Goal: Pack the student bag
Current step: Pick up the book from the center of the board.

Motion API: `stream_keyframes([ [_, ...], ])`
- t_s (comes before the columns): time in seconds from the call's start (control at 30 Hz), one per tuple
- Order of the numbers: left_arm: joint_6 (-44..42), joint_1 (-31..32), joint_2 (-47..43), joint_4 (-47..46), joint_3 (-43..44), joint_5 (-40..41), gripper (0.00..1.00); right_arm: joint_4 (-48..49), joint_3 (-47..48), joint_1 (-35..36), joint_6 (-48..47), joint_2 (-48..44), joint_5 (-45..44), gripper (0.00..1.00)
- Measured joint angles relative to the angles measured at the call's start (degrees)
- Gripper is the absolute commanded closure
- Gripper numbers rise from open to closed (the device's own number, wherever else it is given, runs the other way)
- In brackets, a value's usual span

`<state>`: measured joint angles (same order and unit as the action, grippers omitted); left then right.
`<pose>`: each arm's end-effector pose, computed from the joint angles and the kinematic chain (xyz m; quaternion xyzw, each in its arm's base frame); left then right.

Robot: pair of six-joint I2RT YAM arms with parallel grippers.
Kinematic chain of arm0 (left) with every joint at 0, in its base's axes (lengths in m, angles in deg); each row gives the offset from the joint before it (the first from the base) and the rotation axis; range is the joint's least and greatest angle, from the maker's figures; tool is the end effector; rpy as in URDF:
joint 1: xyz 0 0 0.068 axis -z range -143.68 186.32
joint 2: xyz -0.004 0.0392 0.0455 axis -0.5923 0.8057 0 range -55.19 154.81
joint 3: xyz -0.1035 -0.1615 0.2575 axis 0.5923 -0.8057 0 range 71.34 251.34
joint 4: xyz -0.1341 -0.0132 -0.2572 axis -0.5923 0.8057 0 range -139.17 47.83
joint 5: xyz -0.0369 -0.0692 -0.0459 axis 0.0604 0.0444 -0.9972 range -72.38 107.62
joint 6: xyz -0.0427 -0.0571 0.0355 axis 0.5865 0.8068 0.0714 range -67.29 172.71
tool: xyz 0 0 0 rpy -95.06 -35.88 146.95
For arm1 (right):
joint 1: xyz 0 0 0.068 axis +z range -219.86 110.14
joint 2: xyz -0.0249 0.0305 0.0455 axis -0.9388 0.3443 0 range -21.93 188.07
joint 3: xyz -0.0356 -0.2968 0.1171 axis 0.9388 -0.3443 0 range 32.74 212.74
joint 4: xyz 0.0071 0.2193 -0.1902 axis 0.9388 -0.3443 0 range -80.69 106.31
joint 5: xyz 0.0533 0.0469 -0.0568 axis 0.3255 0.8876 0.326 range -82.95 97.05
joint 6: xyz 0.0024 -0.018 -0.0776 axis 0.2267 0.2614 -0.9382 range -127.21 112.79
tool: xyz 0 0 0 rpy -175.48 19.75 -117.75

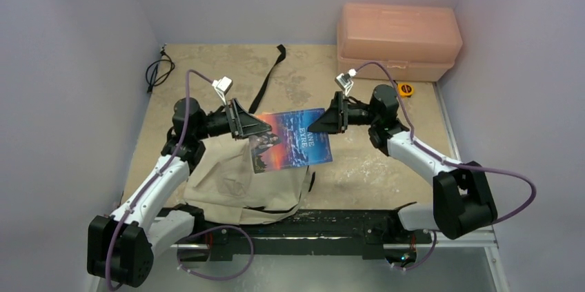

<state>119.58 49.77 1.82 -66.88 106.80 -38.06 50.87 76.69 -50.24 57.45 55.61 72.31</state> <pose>0.2203 -0.1109 0.3235 -0.0054 0.7204 -0.6501 0.2416 0.2785 0.1655 0.3189 -0.1290 0.6927 0.6833 0.1917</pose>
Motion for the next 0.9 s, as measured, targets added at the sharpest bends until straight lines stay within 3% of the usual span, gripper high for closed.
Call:
stream_keyframes([
  [0.2, 0.04, 0.09, 0.50, -0.26, 1.79, -2.86, 1.00, 2.43, -5.49, 1.90, -3.10, -2.08, 4.39, 0.08],
  [0.33, -1.79, 0.07, 0.50, 2.08, 4.48, -3.80, 1.00, 6.88, -8.70, 2.19, -2.45, -2.49, 5.44, 0.31],
  [0.57, -7.37, 0.09, 1.29, 6.82, 8.50, -6.58, 1.00, 13.64, -11.74, 2.27, 0.94, -4.94, 6.32, 0.61],
  [0.63, -8.04, 0.09, 2.32, 7.13, 9.01, -7.28, 1.00, 14.84, -11.98, 2.51, 1.51, -5.38, 6.47, 0.61],
  [0.73, -8.41, 0.07, 4.07, 7.15, 9.20, -8.35, 1.00, 16.50, -12.39, 3.02, 2.82, -5.57, 6.45, 0.42],
  [0.9, -8.31, 0.09, 5.88, 6.38, 9.18, -10.01, 1.00, 18.60, -12.48, 4.90, 4.26, -5.57, 6.16, 0.31],
])
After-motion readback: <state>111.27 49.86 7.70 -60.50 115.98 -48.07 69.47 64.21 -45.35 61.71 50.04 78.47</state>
